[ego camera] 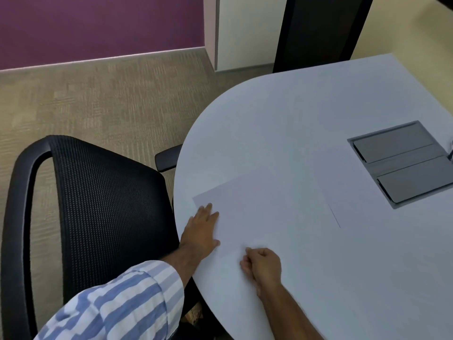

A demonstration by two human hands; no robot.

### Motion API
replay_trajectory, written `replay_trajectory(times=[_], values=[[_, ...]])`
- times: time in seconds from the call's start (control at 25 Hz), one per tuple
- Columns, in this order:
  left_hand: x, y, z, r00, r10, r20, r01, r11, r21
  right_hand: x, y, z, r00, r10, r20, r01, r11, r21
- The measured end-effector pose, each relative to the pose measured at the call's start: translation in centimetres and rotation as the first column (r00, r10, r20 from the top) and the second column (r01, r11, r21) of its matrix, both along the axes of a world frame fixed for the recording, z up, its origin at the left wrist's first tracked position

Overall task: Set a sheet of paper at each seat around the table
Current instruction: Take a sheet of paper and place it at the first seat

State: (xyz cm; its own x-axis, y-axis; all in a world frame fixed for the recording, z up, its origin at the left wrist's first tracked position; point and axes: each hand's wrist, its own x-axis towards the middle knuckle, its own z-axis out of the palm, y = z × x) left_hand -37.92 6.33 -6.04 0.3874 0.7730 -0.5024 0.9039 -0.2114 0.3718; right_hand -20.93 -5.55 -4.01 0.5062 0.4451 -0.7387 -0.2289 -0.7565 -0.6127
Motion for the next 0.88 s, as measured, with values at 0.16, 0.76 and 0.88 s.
replay_trajectory(times=[0.16, 0.76, 0.88], values=[[-0.7, 1.3, -0.2, 0.998, -0.046, 0.040, 0.045, 0.999, 0.011, 2.5, -0.1, 0.2, 0.658, 0.471, 0.588, -0.492, 0.860, -0.138], [-2.4, 0.5, 0.1, 0.998, 0.066, -0.009, -0.065, 0.993, 0.094, 4.4, -0.4, -1.6, 0.369, 0.740, 0.562, -0.680, 0.627, -0.380], [-2.3, 0.5, 0.0, 0.997, 0.076, 0.006, -0.076, 0.994, 0.084, 4.5, -0.4, -1.8, 0.368, 0.737, 0.566, -0.677, 0.630, -0.380]])
